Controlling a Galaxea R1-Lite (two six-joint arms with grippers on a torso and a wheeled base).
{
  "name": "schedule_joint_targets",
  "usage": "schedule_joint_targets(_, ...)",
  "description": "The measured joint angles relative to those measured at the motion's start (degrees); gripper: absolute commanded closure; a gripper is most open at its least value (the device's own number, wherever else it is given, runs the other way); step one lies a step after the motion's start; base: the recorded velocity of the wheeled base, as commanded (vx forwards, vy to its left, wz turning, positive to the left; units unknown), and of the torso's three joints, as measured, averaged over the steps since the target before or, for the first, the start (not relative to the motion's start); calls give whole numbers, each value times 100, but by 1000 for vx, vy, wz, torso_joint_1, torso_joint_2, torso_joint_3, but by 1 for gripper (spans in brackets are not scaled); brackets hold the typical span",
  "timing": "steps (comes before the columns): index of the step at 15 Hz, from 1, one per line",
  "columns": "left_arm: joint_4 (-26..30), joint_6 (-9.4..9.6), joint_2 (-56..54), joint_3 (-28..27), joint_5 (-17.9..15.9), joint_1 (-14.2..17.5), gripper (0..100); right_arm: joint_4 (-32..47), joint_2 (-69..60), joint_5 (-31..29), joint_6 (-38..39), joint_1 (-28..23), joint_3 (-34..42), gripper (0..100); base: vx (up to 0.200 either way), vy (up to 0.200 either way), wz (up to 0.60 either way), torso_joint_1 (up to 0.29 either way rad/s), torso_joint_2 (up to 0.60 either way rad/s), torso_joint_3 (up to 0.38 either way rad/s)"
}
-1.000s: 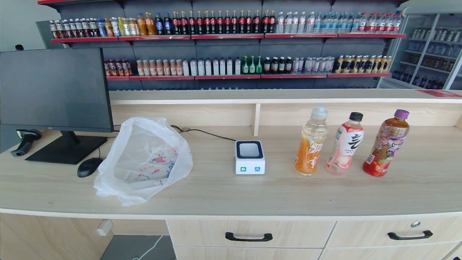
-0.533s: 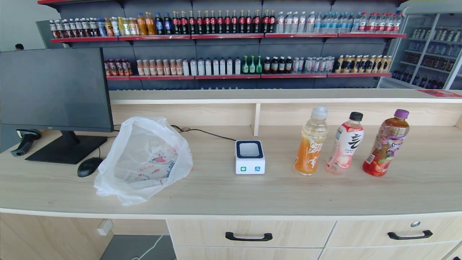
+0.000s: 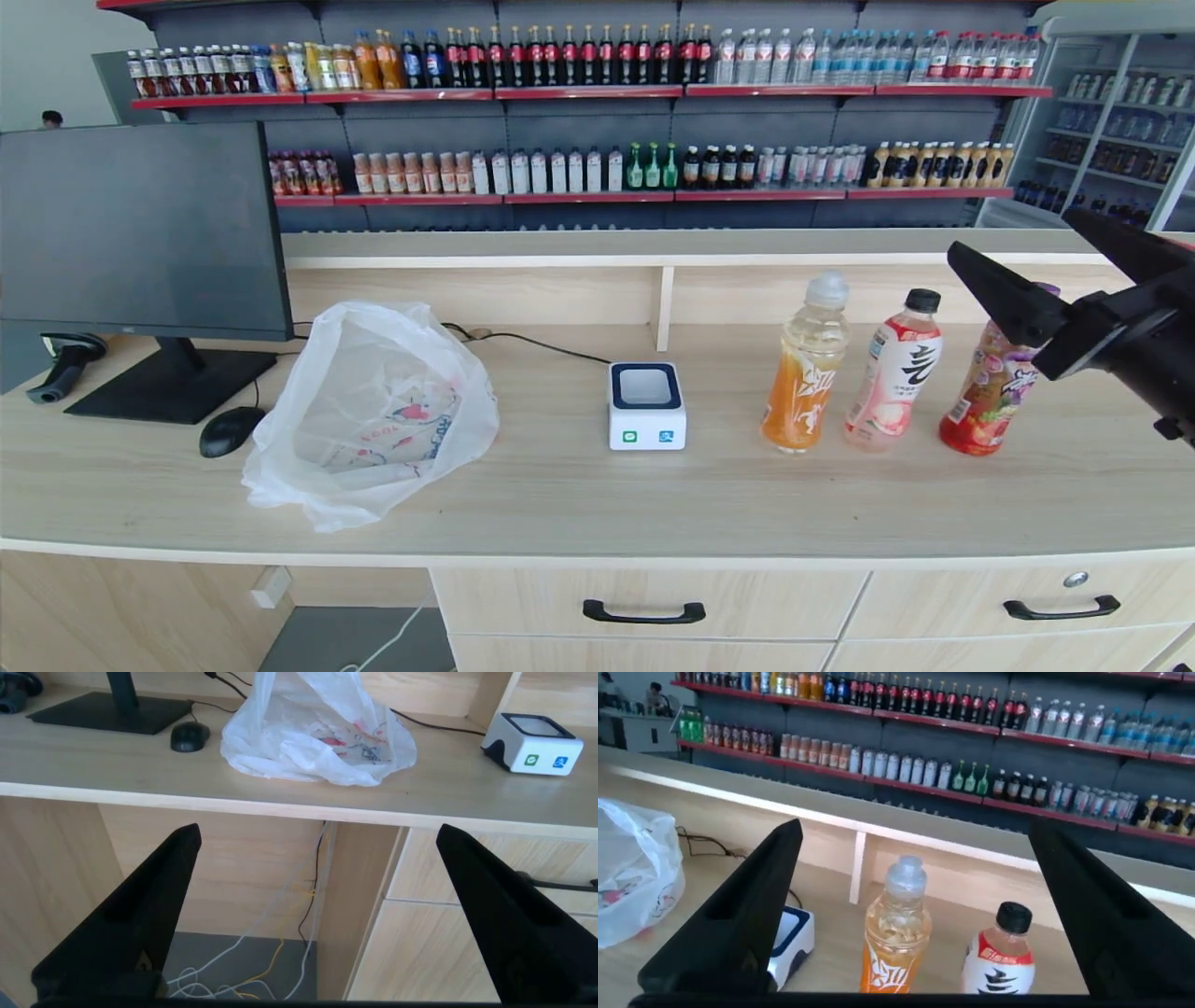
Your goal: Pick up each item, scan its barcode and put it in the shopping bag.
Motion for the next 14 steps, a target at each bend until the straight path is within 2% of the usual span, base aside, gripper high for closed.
schedule_joint_targets(3,0,0,0,0,0,5,0,-1154,1130,-197,154,168,-219,0,0,0,0,0,0,0)
schedule_joint_targets(5,0,-2,0,0,0,5,0,-1614,1874,-334,87,369,-328,0,0,0,0,0,0,0)
schedule_joint_targets(9,0,0,0,0,0,5,0,-1776,2717,-401,-30,518,-407,0,0,0,0,0,0,0)
schedule_joint_targets(14,0,-2,0,0,0,0,0,-1776,3054,-404,295,256,-55,0,0,0,0,0,0,0)
